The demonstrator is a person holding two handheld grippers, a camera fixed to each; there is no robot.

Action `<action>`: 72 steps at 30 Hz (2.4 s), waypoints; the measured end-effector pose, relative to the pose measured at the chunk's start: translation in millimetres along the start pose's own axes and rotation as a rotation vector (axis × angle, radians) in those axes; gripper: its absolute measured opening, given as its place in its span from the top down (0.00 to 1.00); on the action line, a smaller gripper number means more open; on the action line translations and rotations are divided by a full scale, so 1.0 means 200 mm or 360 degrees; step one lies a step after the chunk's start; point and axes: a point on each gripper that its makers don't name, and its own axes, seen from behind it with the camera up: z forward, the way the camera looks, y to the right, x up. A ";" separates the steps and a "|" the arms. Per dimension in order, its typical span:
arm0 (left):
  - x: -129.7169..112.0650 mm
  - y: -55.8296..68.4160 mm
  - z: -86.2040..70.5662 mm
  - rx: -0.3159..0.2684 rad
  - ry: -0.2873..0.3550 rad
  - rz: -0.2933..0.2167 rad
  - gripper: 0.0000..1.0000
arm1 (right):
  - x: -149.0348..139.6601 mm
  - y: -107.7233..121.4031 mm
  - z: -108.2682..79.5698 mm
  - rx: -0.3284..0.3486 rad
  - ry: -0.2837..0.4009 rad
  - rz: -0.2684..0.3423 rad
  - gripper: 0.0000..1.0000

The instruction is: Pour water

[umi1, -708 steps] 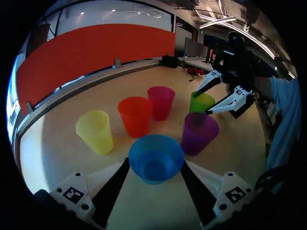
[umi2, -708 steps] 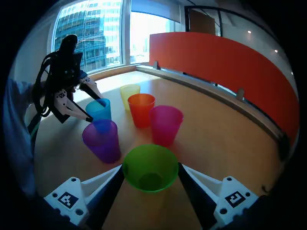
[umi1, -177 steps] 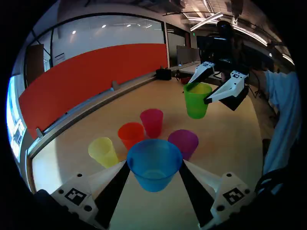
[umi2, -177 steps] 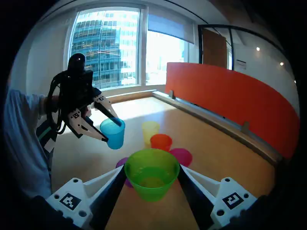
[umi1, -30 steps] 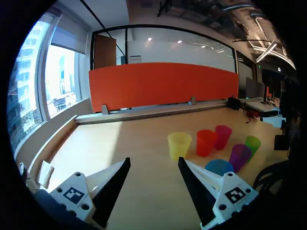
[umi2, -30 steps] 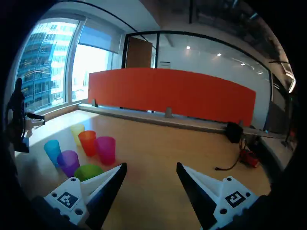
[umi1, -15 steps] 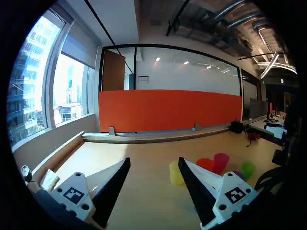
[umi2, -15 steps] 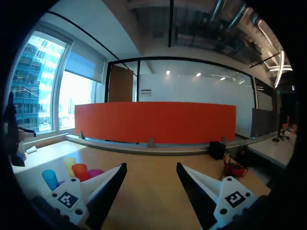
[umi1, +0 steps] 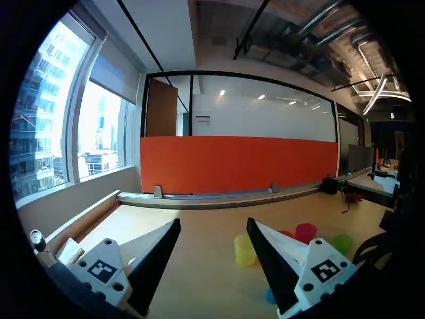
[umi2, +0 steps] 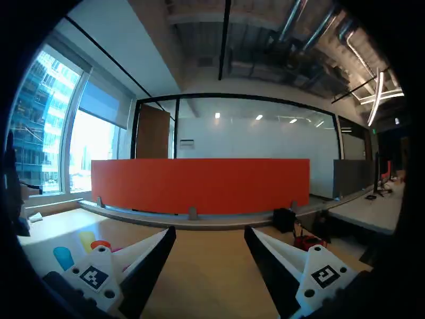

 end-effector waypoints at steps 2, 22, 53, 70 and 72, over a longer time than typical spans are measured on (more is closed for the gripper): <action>-0.01 0.00 -0.01 0.0013 0.0011 0.0008 0.08 | 0.00 0.00 -0.01 -0.0006 0.0013 -0.0008 0.00; -0.25 0.04 -0.05 0.0134 0.0084 0.0040 0.08 | -0.05 -0.02 -0.08 -0.0023 0.0053 0.0093 0.00; -0.49 0.08 -0.03 0.0117 0.0088 0.0031 0.08 | -0.22 0.03 -0.15 -0.0088 0.0002 0.0184 0.01; -0.50 0.07 -0.02 0.0112 0.0084 0.0009 0.08 | -0.32 0.03 -0.17 -0.0097 -0.0014 0.0189 0.01; -0.50 0.07 -0.02 0.0112 0.0084 0.0009 0.08 | -0.33 0.03 -0.17 -0.0098 -0.0021 0.0183 0.01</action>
